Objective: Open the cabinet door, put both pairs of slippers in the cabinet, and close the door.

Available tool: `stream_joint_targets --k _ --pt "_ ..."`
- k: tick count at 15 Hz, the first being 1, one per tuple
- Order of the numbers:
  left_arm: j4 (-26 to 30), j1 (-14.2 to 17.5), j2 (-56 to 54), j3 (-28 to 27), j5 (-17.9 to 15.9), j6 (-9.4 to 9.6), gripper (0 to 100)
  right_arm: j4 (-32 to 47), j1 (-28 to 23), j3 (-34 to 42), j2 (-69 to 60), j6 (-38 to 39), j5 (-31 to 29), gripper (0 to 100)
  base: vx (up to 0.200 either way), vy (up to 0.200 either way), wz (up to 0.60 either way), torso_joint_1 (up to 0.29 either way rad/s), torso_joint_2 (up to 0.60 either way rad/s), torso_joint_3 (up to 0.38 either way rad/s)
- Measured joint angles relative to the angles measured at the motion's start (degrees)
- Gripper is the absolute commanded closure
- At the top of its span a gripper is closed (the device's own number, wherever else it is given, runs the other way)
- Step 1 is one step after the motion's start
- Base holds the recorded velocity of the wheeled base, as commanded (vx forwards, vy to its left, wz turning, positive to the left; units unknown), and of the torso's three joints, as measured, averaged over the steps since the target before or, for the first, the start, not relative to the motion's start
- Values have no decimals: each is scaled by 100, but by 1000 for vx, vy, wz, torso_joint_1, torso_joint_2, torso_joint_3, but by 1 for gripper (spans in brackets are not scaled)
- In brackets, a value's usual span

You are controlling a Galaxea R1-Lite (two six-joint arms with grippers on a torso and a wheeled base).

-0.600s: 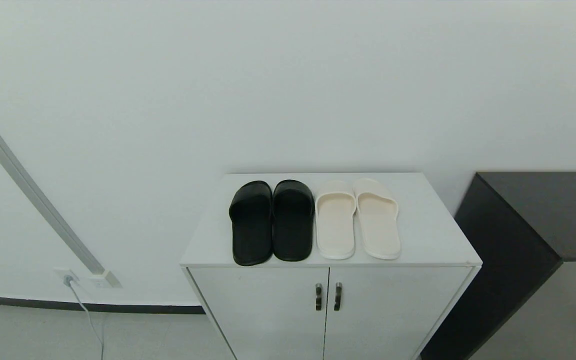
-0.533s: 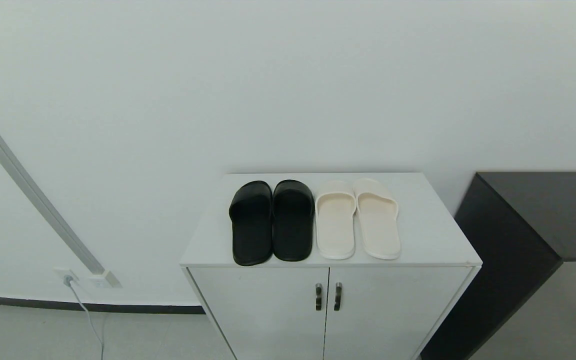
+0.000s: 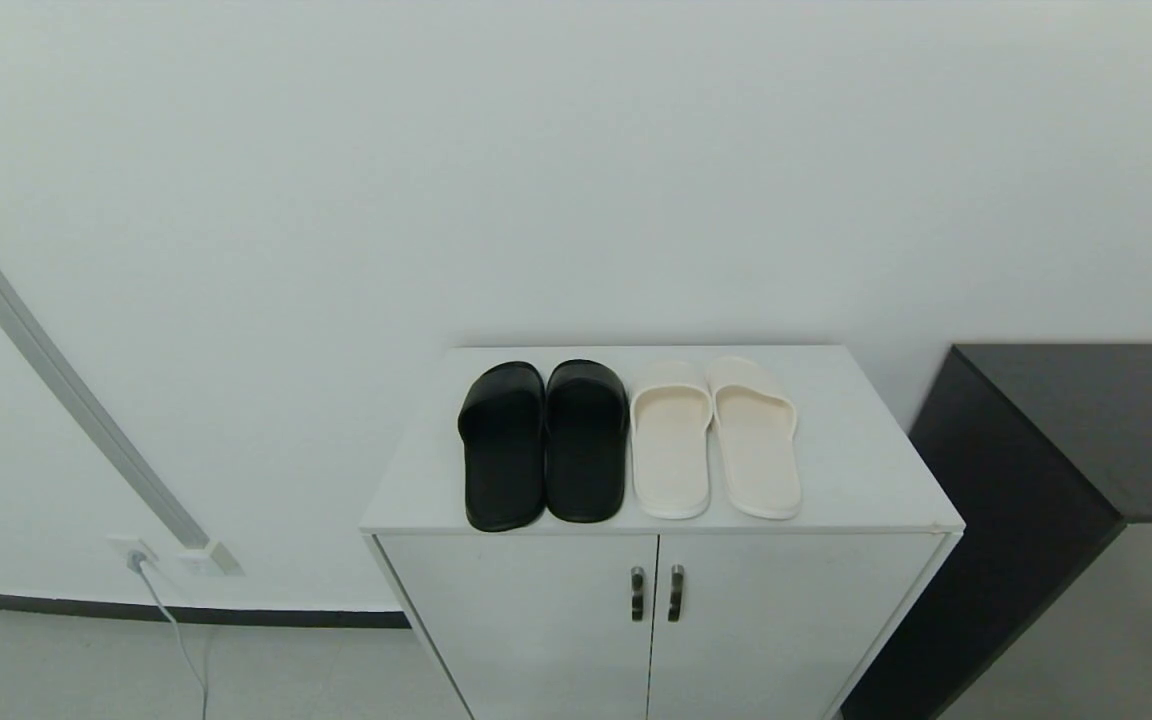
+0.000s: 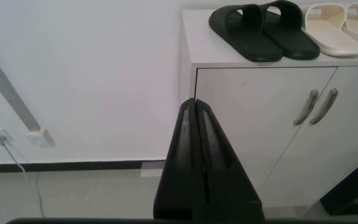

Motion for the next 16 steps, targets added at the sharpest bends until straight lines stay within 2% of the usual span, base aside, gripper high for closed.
stream_joint_targets --k 3,9,12,14,16 --pt "0 0 0 0 -1 0 100 33 41 -862 703 539 63 0 0 0 0 0 0 0" --pt "0 -2 0 0 -4 0 100 0 219 -1364 2710 646 636 0 0 0 0 0 0 0" --pt "0 -2 0 0 -6 0 100 -105 772 -1860 3705 740 663 0 0 0 0 0 0 0" --pt "0 -2 0 0 -6 0 100 -291 1284 -2238 4354 1118 578 0 0 0 0 0 0 0" --pt "0 -2 0 0 -6 0 100 -768 1942 -2489 5058 1446 -7 0 0 0 0 0 0 0"
